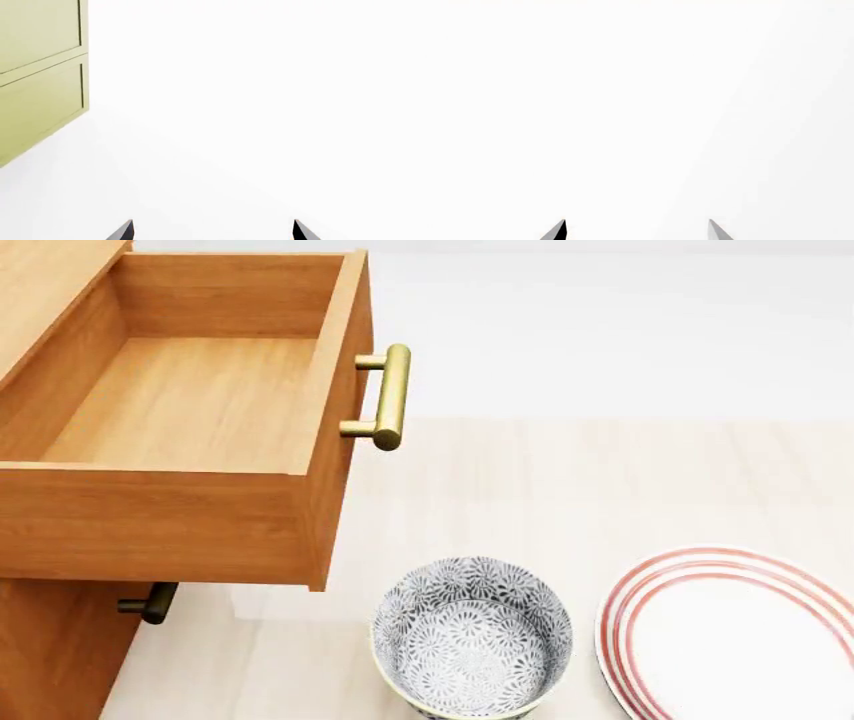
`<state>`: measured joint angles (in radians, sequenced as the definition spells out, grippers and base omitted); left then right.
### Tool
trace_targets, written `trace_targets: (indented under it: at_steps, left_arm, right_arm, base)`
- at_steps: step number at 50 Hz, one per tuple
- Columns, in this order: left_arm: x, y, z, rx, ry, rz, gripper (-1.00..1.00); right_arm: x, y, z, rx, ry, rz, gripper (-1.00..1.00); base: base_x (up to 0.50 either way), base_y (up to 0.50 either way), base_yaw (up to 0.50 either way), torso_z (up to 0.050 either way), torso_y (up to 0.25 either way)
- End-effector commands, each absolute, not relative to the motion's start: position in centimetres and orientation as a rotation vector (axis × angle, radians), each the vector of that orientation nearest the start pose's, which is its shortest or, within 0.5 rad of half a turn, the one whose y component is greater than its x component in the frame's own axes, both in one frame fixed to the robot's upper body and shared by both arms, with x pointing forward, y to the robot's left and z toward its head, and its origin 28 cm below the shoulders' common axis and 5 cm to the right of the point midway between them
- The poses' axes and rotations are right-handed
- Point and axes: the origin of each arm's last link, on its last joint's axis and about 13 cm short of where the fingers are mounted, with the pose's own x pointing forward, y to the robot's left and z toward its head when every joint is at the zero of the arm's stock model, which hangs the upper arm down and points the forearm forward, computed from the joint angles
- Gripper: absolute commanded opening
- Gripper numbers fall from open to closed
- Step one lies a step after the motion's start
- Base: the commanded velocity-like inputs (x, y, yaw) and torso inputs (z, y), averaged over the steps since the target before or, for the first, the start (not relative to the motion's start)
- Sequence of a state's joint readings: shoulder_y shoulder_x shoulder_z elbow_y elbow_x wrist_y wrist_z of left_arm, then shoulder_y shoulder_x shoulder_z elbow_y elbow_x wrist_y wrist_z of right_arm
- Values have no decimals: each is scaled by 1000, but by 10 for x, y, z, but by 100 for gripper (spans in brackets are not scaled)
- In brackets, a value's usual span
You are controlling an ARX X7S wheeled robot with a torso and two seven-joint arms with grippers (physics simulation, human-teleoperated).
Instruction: Open the top drawer of the cabinet.
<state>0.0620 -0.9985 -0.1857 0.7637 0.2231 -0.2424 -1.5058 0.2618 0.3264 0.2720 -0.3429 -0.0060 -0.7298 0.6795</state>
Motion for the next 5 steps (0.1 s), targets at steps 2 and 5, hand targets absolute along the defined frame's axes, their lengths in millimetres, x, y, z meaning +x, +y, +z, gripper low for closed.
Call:
trace_targets:
  at_steps: [2,5]
  left_arm:
    - [169,339,243,555,-1353,1267,100]
    - [167,339,245,552,-1358,1270,100]
  right_arm:
    - [202,-199,221,3,-1528,-734,100]
    - [199,-199,225,3,-1547,-740,100]
  base:
    - [0,0,0,0,0]
    - [0,0,0,0,0]
